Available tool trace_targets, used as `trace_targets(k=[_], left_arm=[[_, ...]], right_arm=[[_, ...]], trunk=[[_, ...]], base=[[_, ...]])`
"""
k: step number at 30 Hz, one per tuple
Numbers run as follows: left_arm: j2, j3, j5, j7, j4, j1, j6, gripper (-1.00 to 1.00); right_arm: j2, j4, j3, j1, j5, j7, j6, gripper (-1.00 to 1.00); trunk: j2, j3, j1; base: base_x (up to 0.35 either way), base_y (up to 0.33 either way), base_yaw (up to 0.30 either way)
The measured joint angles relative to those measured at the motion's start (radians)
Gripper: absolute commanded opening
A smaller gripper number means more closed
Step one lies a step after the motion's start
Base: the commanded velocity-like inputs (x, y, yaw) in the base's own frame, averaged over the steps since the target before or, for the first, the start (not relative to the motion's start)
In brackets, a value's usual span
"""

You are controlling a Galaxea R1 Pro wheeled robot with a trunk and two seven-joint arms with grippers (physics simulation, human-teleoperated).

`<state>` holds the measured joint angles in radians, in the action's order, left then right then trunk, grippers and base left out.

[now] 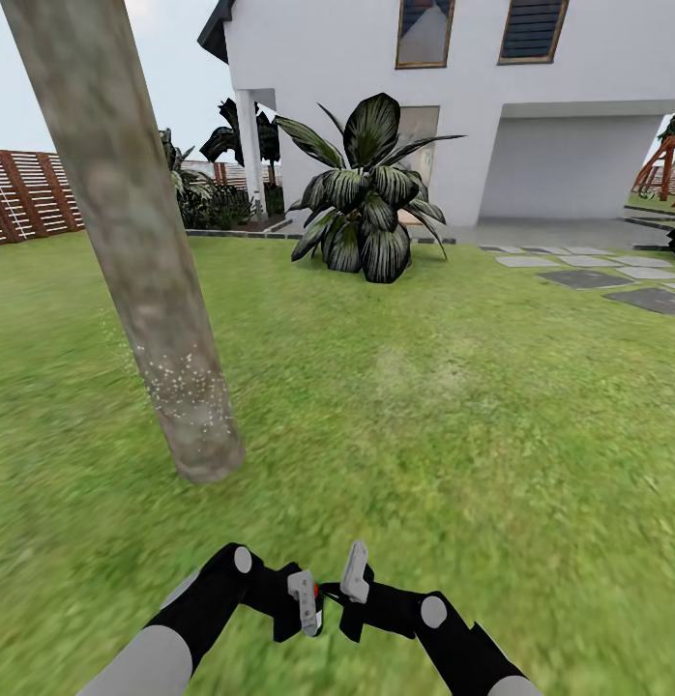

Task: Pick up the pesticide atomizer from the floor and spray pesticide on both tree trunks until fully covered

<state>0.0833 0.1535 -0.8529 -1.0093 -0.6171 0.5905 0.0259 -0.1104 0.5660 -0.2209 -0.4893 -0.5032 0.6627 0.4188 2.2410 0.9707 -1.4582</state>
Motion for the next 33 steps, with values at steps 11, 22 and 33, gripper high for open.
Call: trace_targets(k=[11, 22, 33], left_arm=[[-0.158, -0.001, -0.019, 0.003, 0.004, -0.01, -0.008, -1.0], [-0.353, -0.052, -0.005, 0.08, 0.041, -0.023, -0.05, -1.0], [-0.327, -0.581, 0.297, 0.681, 0.418, -0.106, 0.199, -1.0]], right_arm=[[0.0, 0.0, -0.002, 0.0, 0.0, 0.0, 0.0, -1.0], [0.041, -0.006, 0.009, 0.0, 0.002, -0.005, 0.0, 1.0], [0.124, -0.413, 0.34, 0.005, 0.011, -0.586, 0.006, 1.0]], trunk=[[0.0, 0.0, 0.0], [0.0, 0.0, 0.0], [0.0, 0.0, 0.0]], base=[[0.0, 0.0, 0.0], [0.0, 0.0, 0.0], [0.0, 0.0, 0.0]])
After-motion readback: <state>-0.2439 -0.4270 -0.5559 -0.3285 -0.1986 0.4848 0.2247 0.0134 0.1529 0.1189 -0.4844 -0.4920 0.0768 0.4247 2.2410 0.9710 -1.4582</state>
